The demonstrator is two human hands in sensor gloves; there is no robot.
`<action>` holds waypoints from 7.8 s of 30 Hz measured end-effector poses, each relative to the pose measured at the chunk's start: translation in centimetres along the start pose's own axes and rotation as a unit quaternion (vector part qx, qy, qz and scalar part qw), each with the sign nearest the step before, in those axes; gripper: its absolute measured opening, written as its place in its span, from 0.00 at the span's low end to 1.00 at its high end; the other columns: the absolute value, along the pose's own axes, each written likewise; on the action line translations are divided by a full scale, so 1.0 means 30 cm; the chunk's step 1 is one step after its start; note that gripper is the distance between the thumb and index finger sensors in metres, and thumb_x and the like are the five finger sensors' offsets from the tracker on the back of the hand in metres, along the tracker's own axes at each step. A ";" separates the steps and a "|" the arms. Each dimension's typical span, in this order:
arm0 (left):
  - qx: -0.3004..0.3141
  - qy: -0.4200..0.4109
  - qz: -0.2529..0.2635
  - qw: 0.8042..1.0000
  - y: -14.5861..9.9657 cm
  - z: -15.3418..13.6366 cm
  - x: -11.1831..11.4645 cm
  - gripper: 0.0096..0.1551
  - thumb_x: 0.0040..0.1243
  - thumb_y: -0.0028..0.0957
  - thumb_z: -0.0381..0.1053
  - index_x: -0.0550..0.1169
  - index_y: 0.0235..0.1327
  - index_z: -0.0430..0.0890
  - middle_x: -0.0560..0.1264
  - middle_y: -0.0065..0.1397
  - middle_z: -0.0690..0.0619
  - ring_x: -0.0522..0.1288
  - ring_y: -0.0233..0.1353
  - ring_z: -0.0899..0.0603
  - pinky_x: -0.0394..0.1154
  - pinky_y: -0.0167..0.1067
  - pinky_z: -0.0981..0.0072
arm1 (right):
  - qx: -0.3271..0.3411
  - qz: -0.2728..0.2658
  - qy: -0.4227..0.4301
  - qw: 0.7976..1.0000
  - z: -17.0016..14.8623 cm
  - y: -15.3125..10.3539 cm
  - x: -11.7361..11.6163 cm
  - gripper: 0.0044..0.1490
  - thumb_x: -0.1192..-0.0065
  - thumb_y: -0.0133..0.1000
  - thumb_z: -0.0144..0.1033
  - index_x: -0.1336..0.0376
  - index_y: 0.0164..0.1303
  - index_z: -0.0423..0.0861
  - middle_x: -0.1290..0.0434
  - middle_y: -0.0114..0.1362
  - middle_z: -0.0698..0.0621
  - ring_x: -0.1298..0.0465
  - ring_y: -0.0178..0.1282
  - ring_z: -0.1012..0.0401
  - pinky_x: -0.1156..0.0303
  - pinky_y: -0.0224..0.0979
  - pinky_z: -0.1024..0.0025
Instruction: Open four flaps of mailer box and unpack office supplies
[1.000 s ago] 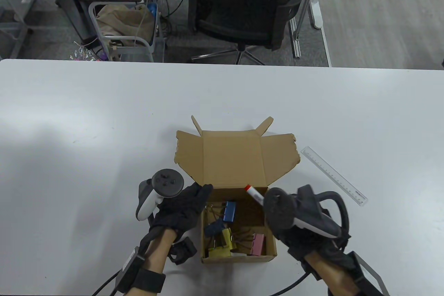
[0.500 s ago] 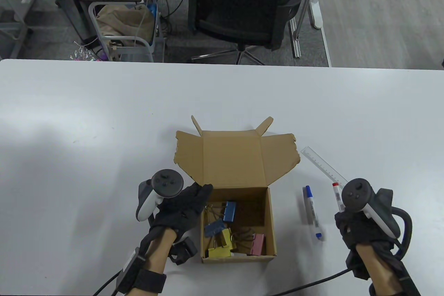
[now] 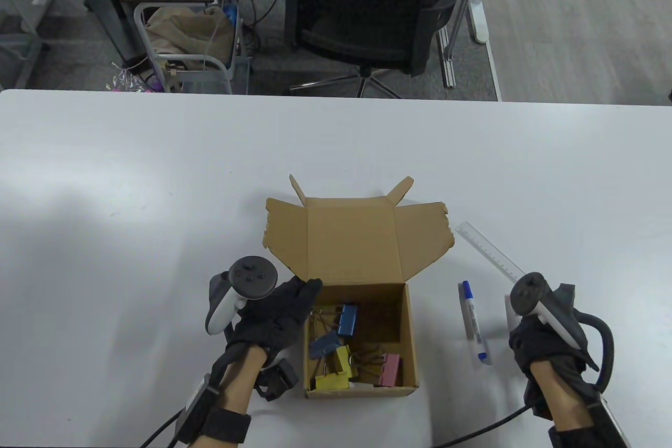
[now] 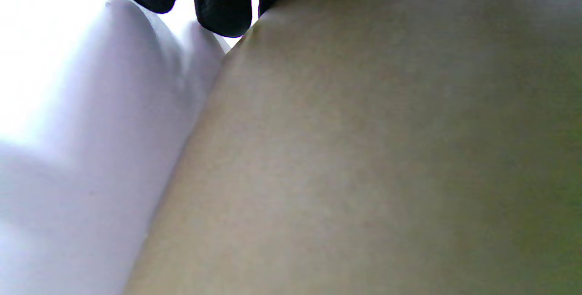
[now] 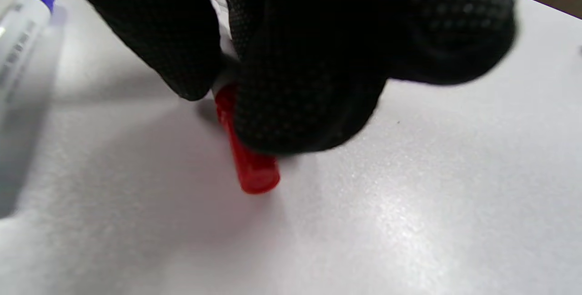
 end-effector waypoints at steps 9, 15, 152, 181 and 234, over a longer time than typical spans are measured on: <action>0.000 0.000 -0.001 1.000 0.000 -0.001 0.002 0.35 0.34 0.62 0.70 0.64 0.79 0.58 0.66 0.86 0.54 0.60 0.88 0.36 0.57 0.81 0.35 | -0.011 0.004 -0.009 1.000 0.000 -0.002 -0.004 0.31 0.29 0.57 0.45 0.29 0.54 0.31 0.16 0.47 0.34 0.13 0.31 0.56 0.17 0.37 0.55; 0.000 -0.001 -0.001 1.000 0.000 -0.001 0.003 0.35 0.34 0.62 0.71 0.64 0.79 0.58 0.66 0.86 0.54 0.60 0.88 0.36 0.57 0.81 0.35 | -0.014 0.012 0.007 1.000 -0.021 -0.019 0.000 0.37 0.31 0.57 0.51 0.31 0.59 0.30 0.17 0.52 0.32 0.13 0.35 0.53 0.18 0.41 0.53; -0.003 0.022 0.016 1.000 -0.001 -0.001 0.002 0.35 0.34 0.62 0.71 0.65 0.78 0.58 0.67 0.85 0.54 0.60 0.87 0.35 0.57 0.80 0.35 | 0.408 -0.007 -0.390 0.825 0.959 -0.574 -0.026 0.31 0.23 0.47 0.53 0.26 0.52 0.43 0.16 0.48 0.47 0.18 0.41 0.52 0.24 0.54 0.44; -0.007 0.025 0.021 0.999 -0.002 -0.002 -0.002 0.35 0.34 0.61 0.72 0.65 0.78 0.58 0.67 0.85 0.53 0.60 0.87 0.35 0.57 0.80 0.34 | 0.191 -0.167 0.050 0.966 0.097 -0.339 0.470 0.32 0.27 0.52 0.50 0.26 0.50 0.35 0.16 0.42 0.43 0.17 0.33 0.53 0.22 0.47 0.45; -0.011 0.021 0.025 0.999 -0.005 -0.005 -0.004 0.36 0.35 0.61 0.72 0.65 0.79 0.58 0.68 0.85 0.53 0.60 0.87 0.35 0.57 0.80 0.34 | -0.132 -0.066 0.025 0.989 -0.371 0.131 0.105 0.35 0.27 0.54 0.51 0.29 0.60 0.37 0.18 0.53 0.38 0.18 0.43 0.46 0.26 0.55 0.38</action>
Point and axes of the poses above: the tracker on the back of each hand, its own z axis roughly to the thumb side, its own y axis roughly from the wrist to the fingertips, x = y × z, the point moved 5 cm from there along y, roughly from the wrist to the fingertips
